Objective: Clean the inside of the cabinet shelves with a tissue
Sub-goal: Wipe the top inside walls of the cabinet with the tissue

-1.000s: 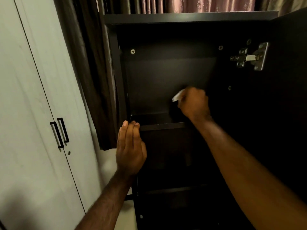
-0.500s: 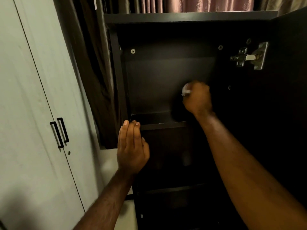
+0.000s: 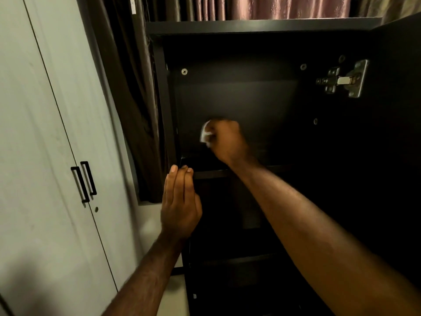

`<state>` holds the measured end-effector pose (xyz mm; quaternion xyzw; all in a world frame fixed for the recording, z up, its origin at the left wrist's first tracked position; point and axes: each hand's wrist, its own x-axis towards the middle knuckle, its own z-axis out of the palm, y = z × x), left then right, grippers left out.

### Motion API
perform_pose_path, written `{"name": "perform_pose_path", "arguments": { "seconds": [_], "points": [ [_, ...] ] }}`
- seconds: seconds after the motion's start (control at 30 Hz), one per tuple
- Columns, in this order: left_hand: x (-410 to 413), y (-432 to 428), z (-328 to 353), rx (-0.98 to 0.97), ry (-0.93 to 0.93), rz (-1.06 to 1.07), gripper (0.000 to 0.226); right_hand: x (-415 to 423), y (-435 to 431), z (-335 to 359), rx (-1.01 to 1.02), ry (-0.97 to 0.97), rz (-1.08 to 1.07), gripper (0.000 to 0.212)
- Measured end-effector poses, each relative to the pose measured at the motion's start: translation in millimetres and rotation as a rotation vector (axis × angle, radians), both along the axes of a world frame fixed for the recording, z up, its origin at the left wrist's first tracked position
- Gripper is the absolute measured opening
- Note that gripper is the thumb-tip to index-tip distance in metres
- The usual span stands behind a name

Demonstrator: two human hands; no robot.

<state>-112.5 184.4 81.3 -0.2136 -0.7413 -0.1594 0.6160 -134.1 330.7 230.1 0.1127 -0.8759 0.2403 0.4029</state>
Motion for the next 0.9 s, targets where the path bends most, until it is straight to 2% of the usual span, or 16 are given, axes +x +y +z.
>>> {"name": "perform_pose_path", "arguments": {
  "seconds": [0.13, 0.27, 0.33, 0.43, 0.57, 0.63, 0.77, 0.9],
  "points": [
    [2.6, 0.2, 1.0, -0.002, -0.026, -0.009, 0.068, 16.3, 71.0, 3.6, -0.146, 0.113, -0.265, 0.02],
    [2.8, 1.0, 1.6, 0.002, -0.075, -0.022, 0.071, 20.3, 127.7, 1.8, -0.227, 0.005, -0.642, 0.021],
    [2.5, 0.5, 1.5, 0.006, -0.086, -0.019, 0.071, 22.0, 134.9, 1.5, -0.255, -0.037, -0.711, 0.027],
    [2.6, 0.1, 1.4, 0.01, -0.098, -0.027, 0.072, 20.4, 127.1, 8.0, -0.159, -0.06, -0.747, 0.029],
    [1.7, 1.3, 0.9, 0.013, -0.103, -0.017, 0.074, 22.7, 75.4, 13.5, -0.17, -0.026, -0.537, 0.025],
    [0.7, 0.4, 0.3, 0.011, -0.099, -0.012, 0.074, 19.5, 37.4, 15.4, -0.171, 0.013, -0.337, 0.019],
    [-1.2, -0.3, -0.6, 0.005, -0.052, 0.009, 0.073, 5.5, -37.9, 16.0, -0.102, -0.035, 0.018, 0.014],
    [-2.5, -3.5, -1.8, -0.019, -0.033, 0.012, 0.071, -4.5, -63.9, 11.9, -0.041, -0.023, 0.047, 0.014]
  ]
}}
